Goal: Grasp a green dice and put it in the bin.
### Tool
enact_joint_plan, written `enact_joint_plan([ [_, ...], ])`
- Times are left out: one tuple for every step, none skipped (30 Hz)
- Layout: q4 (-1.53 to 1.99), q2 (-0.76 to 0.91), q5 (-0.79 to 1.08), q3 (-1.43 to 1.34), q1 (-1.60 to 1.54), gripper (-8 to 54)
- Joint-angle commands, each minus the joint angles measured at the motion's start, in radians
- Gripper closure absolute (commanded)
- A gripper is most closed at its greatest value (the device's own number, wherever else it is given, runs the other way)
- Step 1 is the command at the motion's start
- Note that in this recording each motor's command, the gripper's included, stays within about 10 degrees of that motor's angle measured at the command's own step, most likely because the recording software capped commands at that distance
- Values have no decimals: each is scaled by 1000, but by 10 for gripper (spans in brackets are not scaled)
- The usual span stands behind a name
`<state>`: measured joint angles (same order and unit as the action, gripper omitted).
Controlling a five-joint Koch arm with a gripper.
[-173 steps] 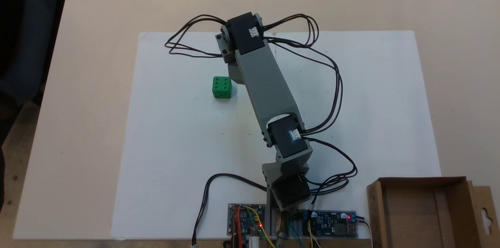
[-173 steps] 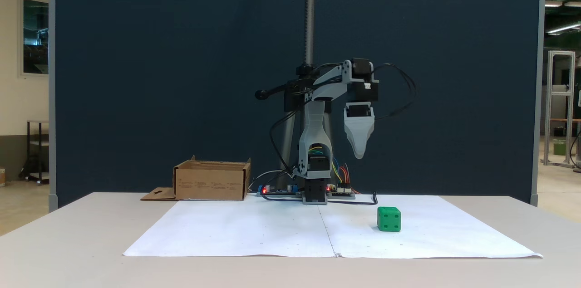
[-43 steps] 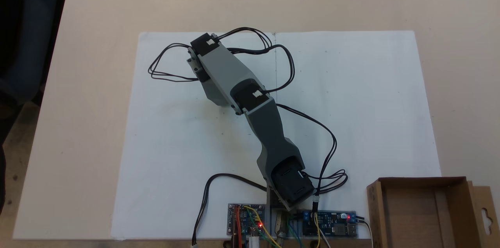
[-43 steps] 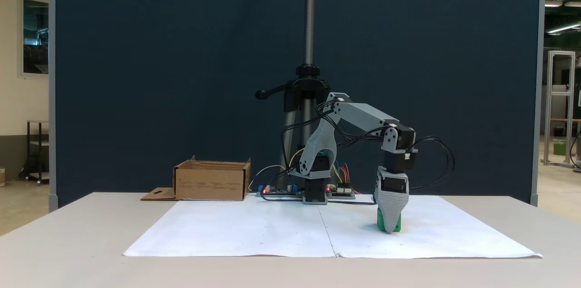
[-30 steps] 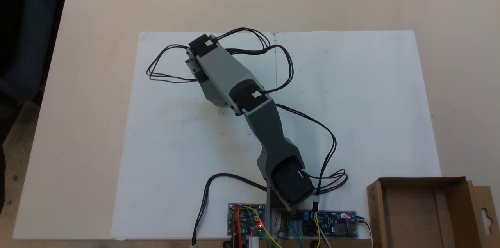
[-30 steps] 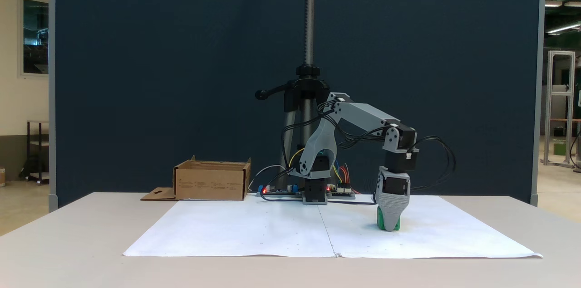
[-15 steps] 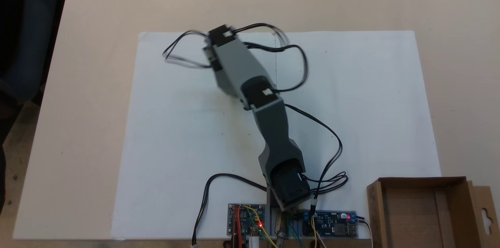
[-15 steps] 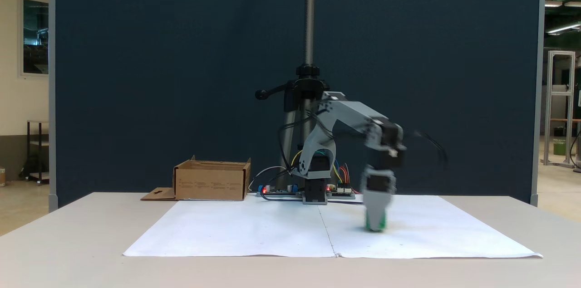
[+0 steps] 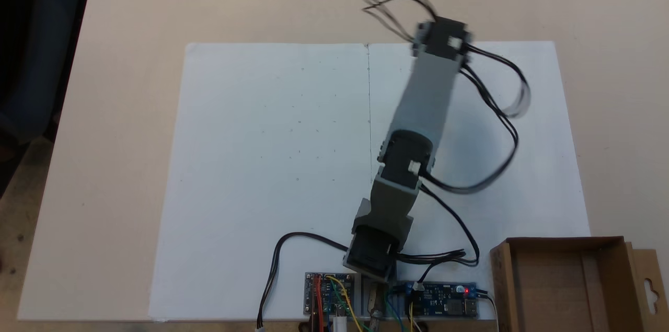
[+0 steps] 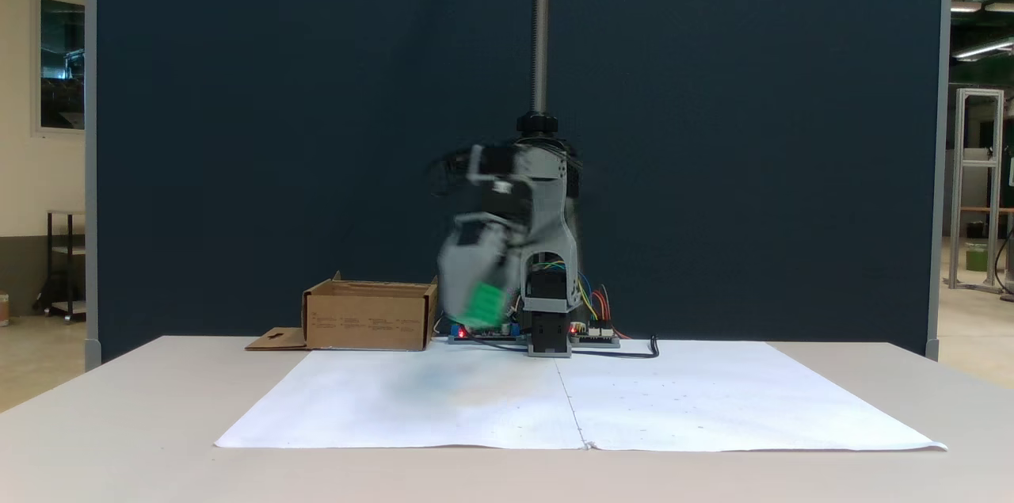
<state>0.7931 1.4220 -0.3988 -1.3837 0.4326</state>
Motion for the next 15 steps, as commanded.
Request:
enact_joint_plan([
  [-38, 81, 167, 9, 132, 336],
  [-38, 84, 198, 9, 183, 336],
  [-37, 84, 231, 9, 239, 336],
  [-37, 87, 267, 9, 291, 336],
  [-37, 91, 303, 9, 339, 336],
  [-38, 95, 339, 12, 383, 336],
  [-37, 97, 369, 17, 426, 336],
  [-37, 110, 405, 25, 474, 335],
  [-37, 129, 451, 35, 546, 336],
  [-37, 140, 468, 41, 583, 336],
  [-37, 144, 492, 48, 621, 336],
  [-37, 152, 514, 54, 657, 336],
  [-37, 166, 538, 58, 696, 336],
  [-35, 176, 565, 61, 762, 336],
  [-31, 196, 591, 61, 839, 336],
])
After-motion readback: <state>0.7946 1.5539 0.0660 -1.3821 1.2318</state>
